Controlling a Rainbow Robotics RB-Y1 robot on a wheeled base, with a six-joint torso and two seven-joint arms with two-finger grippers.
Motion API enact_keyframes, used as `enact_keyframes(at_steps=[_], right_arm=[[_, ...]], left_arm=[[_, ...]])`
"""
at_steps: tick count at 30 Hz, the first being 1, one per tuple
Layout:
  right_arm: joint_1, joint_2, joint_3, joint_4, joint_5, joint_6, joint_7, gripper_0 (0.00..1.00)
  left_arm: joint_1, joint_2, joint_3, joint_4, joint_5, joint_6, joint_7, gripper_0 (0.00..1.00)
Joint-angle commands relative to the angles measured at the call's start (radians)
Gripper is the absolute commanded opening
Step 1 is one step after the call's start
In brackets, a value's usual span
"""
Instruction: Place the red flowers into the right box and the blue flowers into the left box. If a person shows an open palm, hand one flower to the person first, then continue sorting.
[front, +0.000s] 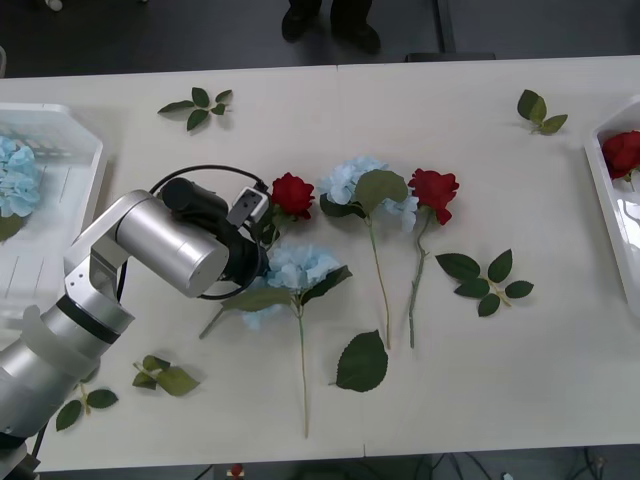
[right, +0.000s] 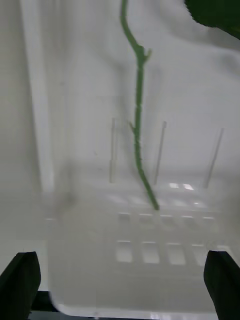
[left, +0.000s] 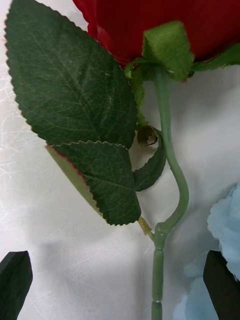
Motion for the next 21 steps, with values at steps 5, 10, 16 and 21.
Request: enact_keyframes(at_steps=[5,10,16,21], right_arm=[[-0.036,0.022,0.049,-0.259,-0.125,0.076,-0.338,1.00],[-0.022,0.022,0.140,-0.444,-0.160,0.004,-0.585,1.00],[-0.019,0.028,0.282,-0.670,-0.088,-0.131,-0.901,1.00],[-0.018,0.085,0.335,-0.780,0.007,-0.160,-1.090,1.00]], left_arm=[[-0.046,-0.034,-0.024,0.030,-0.018,-0.035,-0.085,1.00],[-0.049,-0.035,-0.037,0.055,-0.024,-0.072,-0.089,0.82],[-0.051,-0.035,-0.037,0.055,-0.027,-0.074,-0.090,0.02],[-0.051,-0.035,-0.037,0.055,-0.038,-0.074,-0.090,0.00]])
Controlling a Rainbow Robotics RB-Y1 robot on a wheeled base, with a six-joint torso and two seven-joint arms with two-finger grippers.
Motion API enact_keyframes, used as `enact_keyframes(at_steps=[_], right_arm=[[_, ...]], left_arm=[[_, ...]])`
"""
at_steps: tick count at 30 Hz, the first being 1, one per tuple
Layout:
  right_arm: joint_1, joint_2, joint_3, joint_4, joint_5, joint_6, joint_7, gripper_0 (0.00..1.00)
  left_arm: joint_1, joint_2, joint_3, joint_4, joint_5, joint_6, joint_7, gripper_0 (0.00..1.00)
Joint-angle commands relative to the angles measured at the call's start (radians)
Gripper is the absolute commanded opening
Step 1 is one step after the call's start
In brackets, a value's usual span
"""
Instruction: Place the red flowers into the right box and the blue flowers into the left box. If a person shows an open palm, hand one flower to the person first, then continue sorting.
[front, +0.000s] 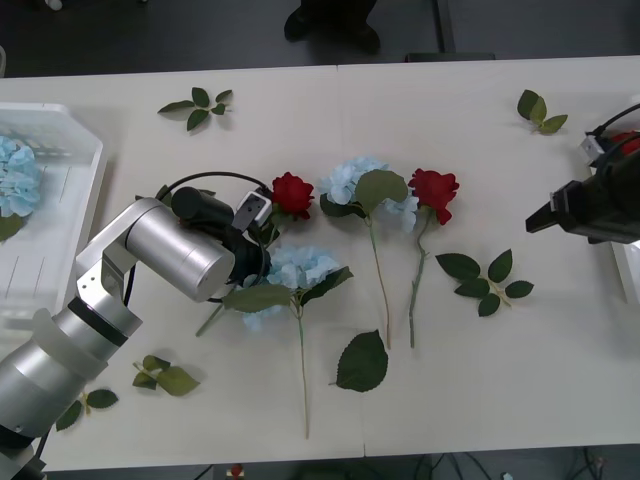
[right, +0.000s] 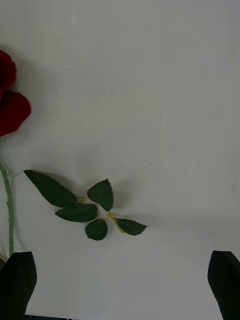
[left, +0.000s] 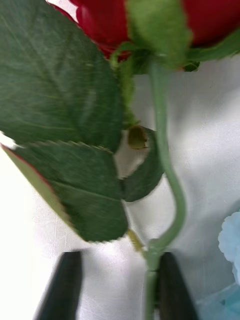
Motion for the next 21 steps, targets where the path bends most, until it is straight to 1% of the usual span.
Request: enact_keyframes(at_steps=[1,6,12,13,14,18,21], right_arm=[[-0.018,0.083,0.034,-0.096,0.094,-0.015,-0.168,1.00],[-0.019,0.180,0.046,-0.135,0.222,-0.010,-0.285,1.00],[-0.022,0.333,0.046,-0.132,0.403,0.005,-0.304,1.00],[-0.024,0.344,0.046,-0.129,0.415,0.005,-0.304,1.00],[-0.025,0.370,0.046,-0.123,0.433,-0.001,-0.306,1.00],[-0.033,0.417,0.046,-0.111,0.487,-0.015,-0.301,1.00],[-0.047,0.442,0.048,-0.088,0.516,-0.015,-0.291,1.00]], left_arm=[[-0.044,-0.020,-0.017,-0.008,-0.018,-0.012,-0.087,0.00],[-0.044,-0.020,-0.017,-0.008,-0.020,-0.015,-0.086,0.00],[-0.060,-0.016,-0.016,-0.014,-0.020,-0.017,-0.081,0.00],[-0.060,-0.014,-0.014,-0.019,-0.020,-0.017,-0.080,0.00],[-0.062,-0.008,-0.009,-0.031,-0.018,-0.017,-0.077,0.00],[-0.062,0.012,0.010,-0.085,-0.005,-0.004,-0.072,0.00],[-0.062,0.027,0.066,-0.162,0.066,0.000,-0.072,0.00]])
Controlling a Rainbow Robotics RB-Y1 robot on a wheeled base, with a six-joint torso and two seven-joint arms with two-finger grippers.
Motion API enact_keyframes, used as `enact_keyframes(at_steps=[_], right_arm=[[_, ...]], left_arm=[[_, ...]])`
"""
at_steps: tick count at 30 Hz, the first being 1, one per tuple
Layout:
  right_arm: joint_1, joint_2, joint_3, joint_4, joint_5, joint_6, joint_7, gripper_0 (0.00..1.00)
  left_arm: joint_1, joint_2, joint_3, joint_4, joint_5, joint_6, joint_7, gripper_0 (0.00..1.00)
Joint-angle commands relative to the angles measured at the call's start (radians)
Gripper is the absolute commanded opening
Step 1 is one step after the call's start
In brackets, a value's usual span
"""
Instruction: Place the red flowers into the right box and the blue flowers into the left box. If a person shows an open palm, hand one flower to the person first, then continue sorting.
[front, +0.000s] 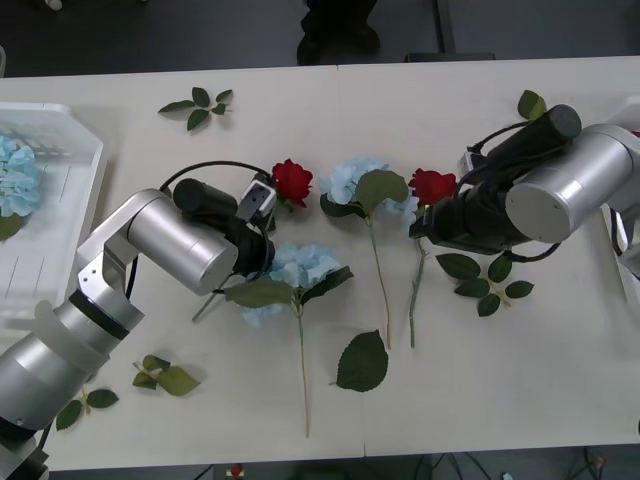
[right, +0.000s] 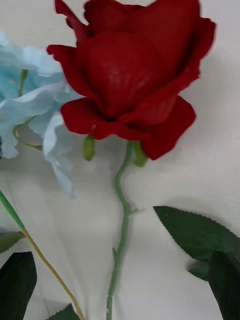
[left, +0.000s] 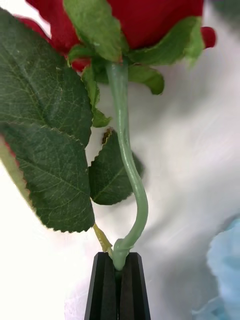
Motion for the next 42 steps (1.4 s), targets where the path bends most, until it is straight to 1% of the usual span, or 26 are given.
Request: enact_keyframes(at_steps=[1,9,13,15,18,23,26,30,42], right_arm=[[-0.051,0.047,0.006,0.027,0.037,-0.011,-0.002,1.00],[-0.085,0.096,0.023,0.121,0.085,-0.051,0.038,1.00],[-0.120,0.117,0.081,0.196,0.102,-0.119,0.041,1.00],[-0.129,0.125,0.094,0.219,0.105,-0.140,0.043,1.00],[-0.142,0.150,0.098,0.259,0.128,-0.154,0.052,1.00],[-0.160,0.188,0.098,0.299,0.165,-0.154,0.066,1.00],[-0.165,0.206,0.098,0.319,0.194,-0.154,0.076,1.00],[-0.169,0.222,0.100,0.337,0.218,-0.154,0.090,1.00],[-0.180,0.237,0.138,0.351,0.294,-0.154,0.112,1.00]], left_arm=[[-0.040,0.031,0.082,-0.146,0.092,0.009,-0.072,0.00],[-0.040,0.049,0.282,-0.382,0.278,0.172,-0.073,0.00],[-0.034,0.040,0.344,-0.494,0.362,0.183,-0.060,0.00],[-0.032,0.035,0.355,-0.536,0.375,0.183,-0.046,0.00],[-0.029,0.035,0.358,-0.608,0.364,0.183,0.039,0.00],[-0.026,0.029,0.367,-0.651,0.348,0.183,0.066,0.00],[-0.028,-0.002,0.384,-0.703,0.336,0.183,0.079,0.00],[-0.028,-0.011,0.384,-0.741,0.316,0.170,0.085,0.00],[-0.028,-0.011,0.384,-0.737,0.301,0.170,0.092,0.00]])
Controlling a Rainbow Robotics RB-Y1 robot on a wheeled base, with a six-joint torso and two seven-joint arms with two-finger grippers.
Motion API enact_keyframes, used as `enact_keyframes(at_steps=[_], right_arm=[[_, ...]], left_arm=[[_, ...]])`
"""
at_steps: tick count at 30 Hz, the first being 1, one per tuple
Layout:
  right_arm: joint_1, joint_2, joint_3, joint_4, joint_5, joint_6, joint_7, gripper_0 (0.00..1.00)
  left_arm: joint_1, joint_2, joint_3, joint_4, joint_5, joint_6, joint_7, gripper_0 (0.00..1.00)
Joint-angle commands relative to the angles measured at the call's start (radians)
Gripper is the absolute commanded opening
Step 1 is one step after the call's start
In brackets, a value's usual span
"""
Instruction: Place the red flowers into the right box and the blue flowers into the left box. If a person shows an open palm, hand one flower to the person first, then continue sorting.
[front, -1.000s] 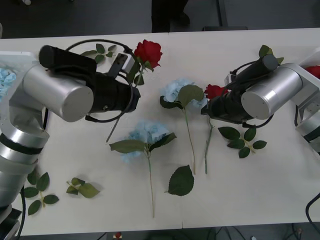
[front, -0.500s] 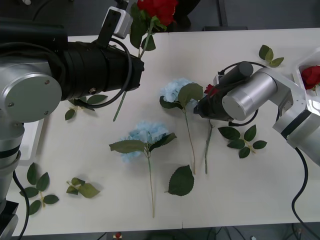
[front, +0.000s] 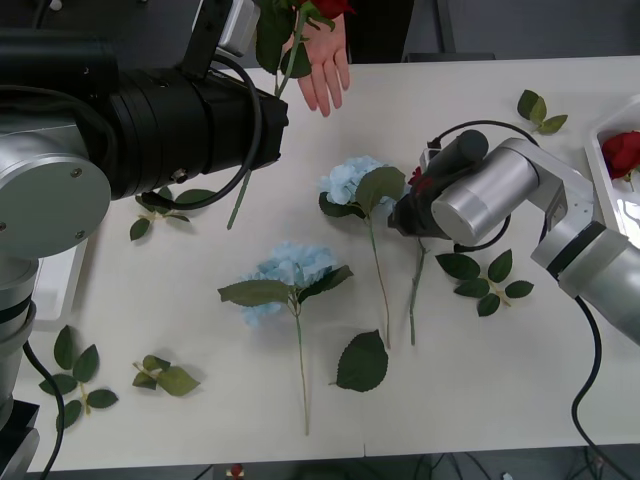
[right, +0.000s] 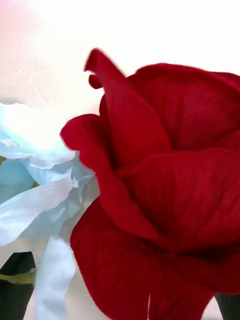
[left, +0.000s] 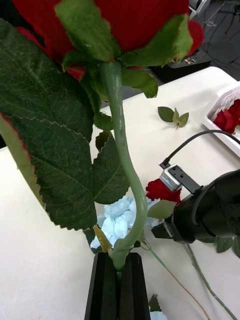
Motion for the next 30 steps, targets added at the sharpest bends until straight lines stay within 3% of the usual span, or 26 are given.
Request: enact_keyframes(at_steps=[1,13,19,23,27,30], right_arm=[[-0.056,0.033,0.026,0.009,0.017,-0.012,0.028,1.00],[-0.090,0.068,0.037,0.103,0.017,-0.022,0.042,1.00],[-0.090,0.066,0.039,0.104,0.009,-0.018,0.045,0.59],[-0.090,0.066,0.042,0.109,0.012,-0.018,0.043,0.19],[-0.090,0.066,0.042,0.109,0.014,-0.018,0.042,0.01],[-0.090,0.066,0.042,0.109,0.017,-0.018,0.039,0.00]], left_arm=[[-0.026,-0.018,0.028,-0.029,-0.009,-0.008,0.062,0.00],[-0.026,-0.018,0.028,-0.029,-0.009,-0.008,0.062,0.00],[-0.026,-0.018,0.028,-0.029,-0.009,-0.008,0.062,0.00],[-0.026,-0.018,0.028,-0.029,-0.009,-0.008,0.062,0.00],[-0.026,-0.018,0.028,-0.029,-0.009,-0.008,0.062,0.00],[-0.026,-0.018,0.028,-0.029,-0.009,-0.008,0.062,0.00]])
